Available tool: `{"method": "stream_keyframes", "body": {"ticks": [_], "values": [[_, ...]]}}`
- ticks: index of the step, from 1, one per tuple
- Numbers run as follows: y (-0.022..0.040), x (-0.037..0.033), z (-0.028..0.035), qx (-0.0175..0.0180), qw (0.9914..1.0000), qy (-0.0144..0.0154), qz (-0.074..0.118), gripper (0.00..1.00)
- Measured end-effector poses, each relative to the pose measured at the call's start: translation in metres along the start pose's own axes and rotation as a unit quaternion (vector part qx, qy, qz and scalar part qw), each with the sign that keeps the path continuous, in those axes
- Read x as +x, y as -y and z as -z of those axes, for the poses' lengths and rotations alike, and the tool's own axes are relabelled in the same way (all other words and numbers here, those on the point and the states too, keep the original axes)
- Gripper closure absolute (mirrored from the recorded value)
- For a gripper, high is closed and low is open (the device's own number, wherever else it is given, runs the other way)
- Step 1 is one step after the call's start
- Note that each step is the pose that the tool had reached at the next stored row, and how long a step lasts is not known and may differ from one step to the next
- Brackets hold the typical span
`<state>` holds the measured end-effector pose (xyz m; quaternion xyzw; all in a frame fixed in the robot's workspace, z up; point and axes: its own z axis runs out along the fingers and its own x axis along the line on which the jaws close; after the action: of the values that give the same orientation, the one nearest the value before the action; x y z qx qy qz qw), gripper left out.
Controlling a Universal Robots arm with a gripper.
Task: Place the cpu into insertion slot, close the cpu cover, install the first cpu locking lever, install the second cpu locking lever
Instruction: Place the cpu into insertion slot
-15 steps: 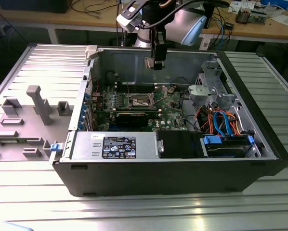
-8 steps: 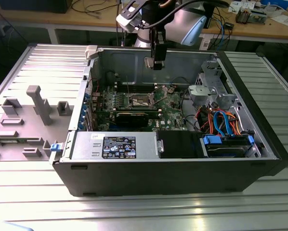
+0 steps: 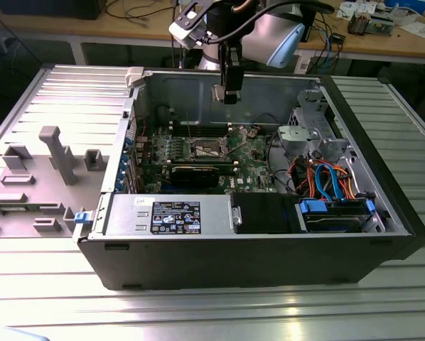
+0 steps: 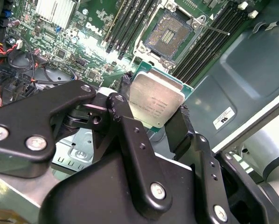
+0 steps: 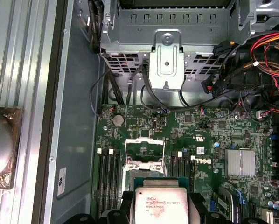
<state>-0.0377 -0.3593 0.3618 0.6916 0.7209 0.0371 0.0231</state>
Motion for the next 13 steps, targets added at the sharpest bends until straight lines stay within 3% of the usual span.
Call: {"method": "stream_keyframes", "body": {"ticks": [10, 13], "values": [[0.0, 0.0, 0.0, 0.0, 1.0, 0.0, 0.0, 0.46], [0.0, 0.0, -0.0004, -0.0003, 0.99994, 0.0009, -0.011, 0.46]]}}
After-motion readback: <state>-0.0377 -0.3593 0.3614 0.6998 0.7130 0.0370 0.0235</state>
